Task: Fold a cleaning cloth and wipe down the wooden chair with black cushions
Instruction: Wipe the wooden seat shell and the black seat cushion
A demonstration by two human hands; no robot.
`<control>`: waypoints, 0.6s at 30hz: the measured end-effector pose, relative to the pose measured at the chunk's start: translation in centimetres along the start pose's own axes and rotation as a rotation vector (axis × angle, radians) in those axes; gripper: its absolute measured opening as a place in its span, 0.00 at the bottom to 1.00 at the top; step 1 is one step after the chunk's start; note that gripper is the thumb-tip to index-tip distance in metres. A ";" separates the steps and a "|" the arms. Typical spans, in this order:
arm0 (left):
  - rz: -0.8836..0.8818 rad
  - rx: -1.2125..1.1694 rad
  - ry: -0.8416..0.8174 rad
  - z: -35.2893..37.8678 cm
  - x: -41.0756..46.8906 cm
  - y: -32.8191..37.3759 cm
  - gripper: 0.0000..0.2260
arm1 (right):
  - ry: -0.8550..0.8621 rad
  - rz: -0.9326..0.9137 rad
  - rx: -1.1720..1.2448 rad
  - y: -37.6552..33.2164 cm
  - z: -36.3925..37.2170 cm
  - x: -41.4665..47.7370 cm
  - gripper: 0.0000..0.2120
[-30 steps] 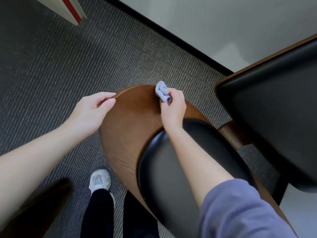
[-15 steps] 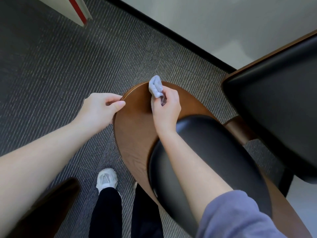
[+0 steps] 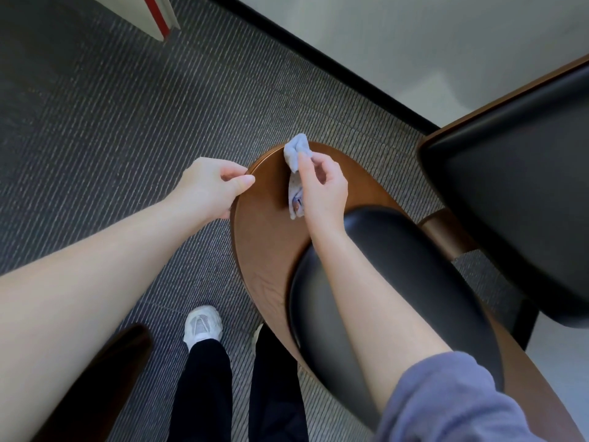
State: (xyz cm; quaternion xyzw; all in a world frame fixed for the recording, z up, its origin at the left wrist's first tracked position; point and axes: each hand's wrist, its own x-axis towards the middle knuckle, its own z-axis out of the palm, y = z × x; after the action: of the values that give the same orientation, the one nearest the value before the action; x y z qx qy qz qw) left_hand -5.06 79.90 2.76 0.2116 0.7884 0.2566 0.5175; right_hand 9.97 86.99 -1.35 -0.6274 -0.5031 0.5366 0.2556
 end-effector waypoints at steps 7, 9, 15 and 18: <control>0.003 -0.028 -0.031 -0.2 -0.1 0.0 0.10 | 0.029 -0.207 -0.076 0.9 1.5 -2.0 0.03; 0.030 -0.033 -0.068 -0.5 -0.2 -0.4 0.10 | 0.053 -0.205 -0.084 1.1 1.6 -1.7 0.02; 0.123 -0.069 -0.073 -0.7 -1.1 -1.7 0.11 | -0.049 -0.285 -0.165 2.0 1.4 -3.3 0.01; 0.134 -0.097 -0.080 -0.6 -1.4 -2.5 0.13 | -0.033 -0.280 -0.162 2.3 1.1 -3.2 0.02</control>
State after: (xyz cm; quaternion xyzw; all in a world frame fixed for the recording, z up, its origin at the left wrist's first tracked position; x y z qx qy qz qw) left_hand -5.28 77.00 2.44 0.2487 0.7377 0.3197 0.5401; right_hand 10.01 82.99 -2.27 -0.5607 -0.6315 0.4636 0.2682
